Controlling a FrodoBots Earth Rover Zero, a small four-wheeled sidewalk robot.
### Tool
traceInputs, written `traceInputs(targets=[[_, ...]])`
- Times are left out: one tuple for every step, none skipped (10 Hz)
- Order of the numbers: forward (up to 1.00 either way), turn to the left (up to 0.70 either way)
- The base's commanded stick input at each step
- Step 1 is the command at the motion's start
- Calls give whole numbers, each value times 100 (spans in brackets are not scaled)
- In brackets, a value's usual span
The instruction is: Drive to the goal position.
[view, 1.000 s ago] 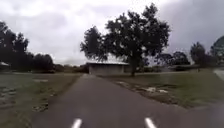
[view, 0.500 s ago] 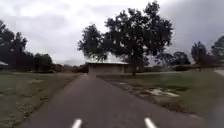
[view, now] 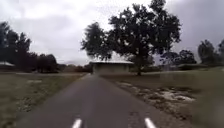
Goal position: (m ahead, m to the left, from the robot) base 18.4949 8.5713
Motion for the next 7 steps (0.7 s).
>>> traceInputs(targets=[[84,3],[84,3],[84,4],[84,11],[84,24],[84,33],[84,33]])
